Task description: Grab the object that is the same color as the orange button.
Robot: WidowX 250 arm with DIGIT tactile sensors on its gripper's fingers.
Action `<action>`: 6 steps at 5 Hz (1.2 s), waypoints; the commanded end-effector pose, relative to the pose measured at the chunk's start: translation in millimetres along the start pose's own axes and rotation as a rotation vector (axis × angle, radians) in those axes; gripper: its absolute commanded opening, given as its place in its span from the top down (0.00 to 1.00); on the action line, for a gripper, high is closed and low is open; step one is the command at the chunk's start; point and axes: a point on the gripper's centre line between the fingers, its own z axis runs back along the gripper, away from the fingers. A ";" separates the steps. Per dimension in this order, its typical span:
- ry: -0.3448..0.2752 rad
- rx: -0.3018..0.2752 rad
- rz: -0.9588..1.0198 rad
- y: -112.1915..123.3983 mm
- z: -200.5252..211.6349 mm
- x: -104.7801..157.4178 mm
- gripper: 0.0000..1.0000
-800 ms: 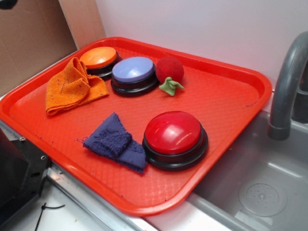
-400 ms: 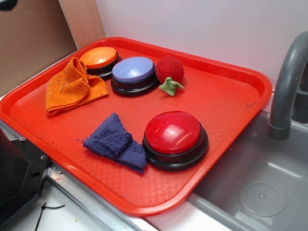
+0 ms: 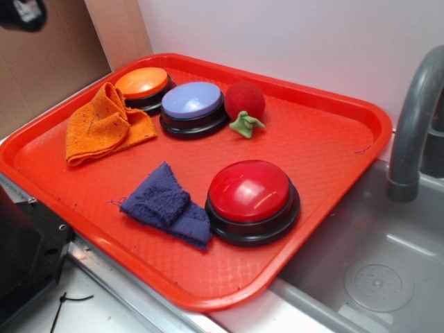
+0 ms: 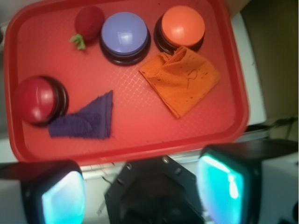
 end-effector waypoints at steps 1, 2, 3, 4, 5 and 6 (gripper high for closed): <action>-0.088 0.035 0.287 28.6 -33.6 22.1 0.00; -0.148 0.036 0.412 39.8 -52.2 32.6 0.00; -0.205 0.059 0.556 55.4 -80.9 47.6 0.00; -0.208 0.105 0.681 64.9 -112.2 52.1 0.00; -0.191 0.112 0.763 71.9 -136.1 50.3 0.00; -0.169 0.145 0.771 69.9 -157.9 47.1 0.00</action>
